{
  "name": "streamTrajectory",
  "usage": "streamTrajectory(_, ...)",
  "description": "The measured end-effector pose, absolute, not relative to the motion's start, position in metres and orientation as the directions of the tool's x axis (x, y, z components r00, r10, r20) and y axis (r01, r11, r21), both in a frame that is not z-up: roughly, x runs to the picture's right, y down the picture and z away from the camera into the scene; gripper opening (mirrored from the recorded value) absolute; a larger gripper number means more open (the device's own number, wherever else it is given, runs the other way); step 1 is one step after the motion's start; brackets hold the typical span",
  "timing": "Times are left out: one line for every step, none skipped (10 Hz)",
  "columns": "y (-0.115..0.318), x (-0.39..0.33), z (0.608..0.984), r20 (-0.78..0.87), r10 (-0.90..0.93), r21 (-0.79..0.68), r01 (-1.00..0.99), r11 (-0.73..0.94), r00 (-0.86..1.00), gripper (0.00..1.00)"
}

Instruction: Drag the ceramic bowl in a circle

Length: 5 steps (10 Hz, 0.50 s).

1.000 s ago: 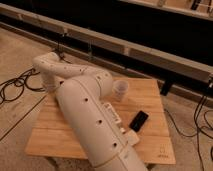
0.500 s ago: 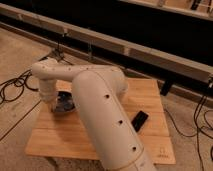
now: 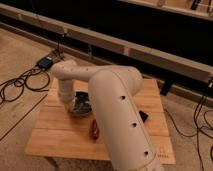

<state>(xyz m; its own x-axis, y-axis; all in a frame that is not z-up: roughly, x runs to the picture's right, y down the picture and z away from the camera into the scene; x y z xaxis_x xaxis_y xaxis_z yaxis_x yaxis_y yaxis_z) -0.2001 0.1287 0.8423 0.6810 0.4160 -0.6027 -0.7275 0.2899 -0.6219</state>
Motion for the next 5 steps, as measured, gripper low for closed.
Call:
streamTrajectory(0.117, -0.185, 0.858, -0.622, 0.432, -0.587, -0.754, 0.296, 0.654, 0.00)
streamTrajectory(0.105, -0.179, 0.870, -0.626, 0.444, -0.565, -0.765, 0.308, 0.641, 0.00)
streamTrajectory(0.095, -0.176, 0.880, -0.624, 0.452, -0.551, -0.769, 0.324, 0.637, 0.00)
streamTrajectory(0.084, -0.180, 0.891, -0.613, 0.459, -0.544, -0.765, 0.345, 0.643, 0.00)
streamTrajectory(0.074, -0.190, 0.901, -0.596, 0.457, -0.545, -0.750, 0.375, 0.661, 0.00)
